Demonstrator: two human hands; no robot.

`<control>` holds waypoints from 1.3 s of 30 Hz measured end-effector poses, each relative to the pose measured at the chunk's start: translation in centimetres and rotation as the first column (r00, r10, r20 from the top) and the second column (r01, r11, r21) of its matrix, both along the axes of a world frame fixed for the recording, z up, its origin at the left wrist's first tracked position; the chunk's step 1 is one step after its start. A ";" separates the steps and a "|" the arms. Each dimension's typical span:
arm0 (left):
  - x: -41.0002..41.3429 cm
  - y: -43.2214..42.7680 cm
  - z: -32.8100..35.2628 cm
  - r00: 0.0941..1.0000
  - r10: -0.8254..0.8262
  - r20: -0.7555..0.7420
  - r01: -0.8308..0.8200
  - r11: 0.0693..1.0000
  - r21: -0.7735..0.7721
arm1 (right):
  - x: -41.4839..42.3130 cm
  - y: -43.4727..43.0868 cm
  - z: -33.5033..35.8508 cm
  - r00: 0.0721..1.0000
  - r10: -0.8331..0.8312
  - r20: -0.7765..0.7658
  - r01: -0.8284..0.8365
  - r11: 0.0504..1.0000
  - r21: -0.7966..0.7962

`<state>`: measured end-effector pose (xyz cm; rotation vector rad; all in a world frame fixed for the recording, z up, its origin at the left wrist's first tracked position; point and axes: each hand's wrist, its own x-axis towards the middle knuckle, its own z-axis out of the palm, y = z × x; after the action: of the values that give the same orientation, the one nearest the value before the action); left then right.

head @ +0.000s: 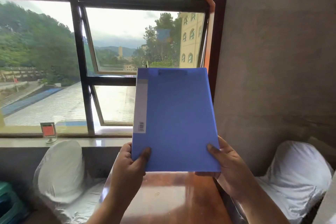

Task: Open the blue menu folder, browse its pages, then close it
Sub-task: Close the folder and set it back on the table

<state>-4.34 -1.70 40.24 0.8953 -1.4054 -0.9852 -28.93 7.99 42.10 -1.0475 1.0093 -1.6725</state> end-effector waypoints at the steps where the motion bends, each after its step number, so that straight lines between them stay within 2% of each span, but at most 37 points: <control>1: -0.1 0.0 0.0 1.000 0.000 -0.009 0.000 1.000 0.000 | 0.0 -0.1 0.0 1.000 -0.026 -0.006 0.026 1.000 -0.006; 6: -0.7 0.4 0.3 0.999 -0.019 -0.031 0.018 1.000 -0.013 | 0.0 0.0 0.0 0.995 -0.096 -0.001 0.096 0.995 -0.016; 9: -0.6 0.0 -1.1 0.995 -0.095 0.000 0.095 0.994 0.052 | -0.7 0.3 -1.6 0.988 -0.147 -0.046 0.148 0.989 0.025; 11: -0.4 -0.3 -3.4 0.979 -0.194 0.059 0.182 0.969 0.169 | -1.4 0.9 -4.1 0.977 -0.190 -0.098 0.198 0.977 0.079; 14: -0.4 -0.3 -9.2 0.923 -0.360 0.138 0.283 0.875 0.394 | -2.7 2.3 -11.3 0.967 -0.178 -0.182 0.220 0.943 0.249; 16: -0.5 0.4 -14.9 0.873 -0.430 0.231 0.258 0.808 0.529 | -3.2 4.2 -17.3 0.957 -0.115 -0.267 0.215 0.897 0.385; 19: 0.2 3.2 -25.2 0.742 -0.537 0.401 0.140 0.709 0.691 | -3.0 8.0 -26.6 0.875 0.043 -0.482 0.273 0.778 0.565; 21: 1.3 5.9 -31.7 0.637 -0.580 0.507 0.040 0.682 0.730 | -2.3 10.9 -32.5 0.809 0.177 -0.560 0.317 0.672 0.669; 25: 3.4 11.4 -40.8 0.383 -0.686 0.619 -0.064 0.648 0.759 | 0.4 16.0 -41.6 0.743 0.392 -0.542 0.347 0.467 0.813; 28: 4.6 14.9 -44.1 0.295 -0.733 0.613 -0.110 0.611 0.784 | 2.1 18.7 -46.1 0.698 0.504 -0.508 0.358 0.369 0.858; 34: 5.3 17.2 -46.5 0.002 -0.729 0.685 -0.141 0.678 0.722 | 3.8 21.5 -50.2 0.578 0.681 -0.450 0.377 0.266 0.887; 37: 4.7 17.3 -46.2 -0.192 -0.659 0.727 -0.048 0.746 0.664 | 3.9 21.8 -49.7 0.475 0.690 -0.546 0.494 0.304 0.815; 39: 4.2 17.5 -46.0 -0.306 -0.622 0.721 0.019 0.753 0.658 | 4.5 21.9 -49.1 0.362 0.683 -0.635 0.567 0.379 0.731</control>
<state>-0.11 15.77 -5.77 1.8970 -3.1872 -0.9261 -24.46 29.89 -7.02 -1.0830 2.2583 0.1935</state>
